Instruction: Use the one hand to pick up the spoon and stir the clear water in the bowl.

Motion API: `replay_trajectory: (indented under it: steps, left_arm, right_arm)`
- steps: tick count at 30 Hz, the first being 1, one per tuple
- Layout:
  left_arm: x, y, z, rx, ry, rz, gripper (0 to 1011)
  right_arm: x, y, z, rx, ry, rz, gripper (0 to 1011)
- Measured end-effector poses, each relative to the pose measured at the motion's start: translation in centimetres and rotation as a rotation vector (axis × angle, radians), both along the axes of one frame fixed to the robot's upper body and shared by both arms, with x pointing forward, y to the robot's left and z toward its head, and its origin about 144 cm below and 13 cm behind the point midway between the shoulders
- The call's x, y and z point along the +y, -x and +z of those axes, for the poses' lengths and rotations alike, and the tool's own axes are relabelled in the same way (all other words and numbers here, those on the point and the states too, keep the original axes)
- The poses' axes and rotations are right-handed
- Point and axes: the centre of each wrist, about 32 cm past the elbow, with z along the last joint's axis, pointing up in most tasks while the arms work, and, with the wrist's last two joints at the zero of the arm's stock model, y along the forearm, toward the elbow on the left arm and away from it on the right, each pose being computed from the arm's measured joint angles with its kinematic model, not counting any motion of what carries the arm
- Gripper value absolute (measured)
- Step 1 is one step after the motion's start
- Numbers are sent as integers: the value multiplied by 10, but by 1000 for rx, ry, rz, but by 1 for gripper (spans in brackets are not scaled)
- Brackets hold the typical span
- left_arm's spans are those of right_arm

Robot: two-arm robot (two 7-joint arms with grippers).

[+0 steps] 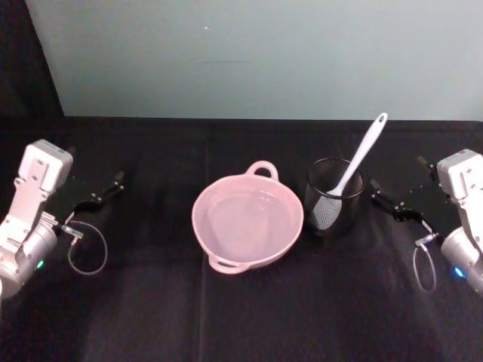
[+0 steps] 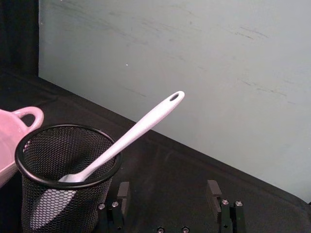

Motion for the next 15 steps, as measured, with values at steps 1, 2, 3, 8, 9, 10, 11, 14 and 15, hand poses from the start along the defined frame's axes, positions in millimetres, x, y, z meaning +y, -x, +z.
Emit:
replay_trajectory:
  steps: [1,2,3,8,9,10,11,14,15]
  left_arm:
    - [0,0,0,0,0,0,1011]
    - [0,0,0,0,0,0,1011]
    - [0,0,0,0,0,0,1011]
    - [0,0,0,0,0,0,1011]
    - [0,0,0,0,0,0,1011]
    - [0,0,0,0,0,0,1011]
    - [0,0,0,0,0,0,1011]
    - [0,0,0,0,0,0,1011]
    - [0,0,0,0,0,0,1011]
  right_arm:
    - [0,0,0,0,0,0,1003]
    - [0,0,0,0,0,0,1003]
    - [0,0,0,0,0,0,1002]
    - [0,0,0,0,0,0,1002]
    - [0,0,0,0,0,0,1002]
    - [0,0,0,0,0,0,1002]
    - [0,0,0,0,0,0,1002]
    - [0,0,0,0,0,0,1002]
    - [0,0,0,0,0,0,1002]
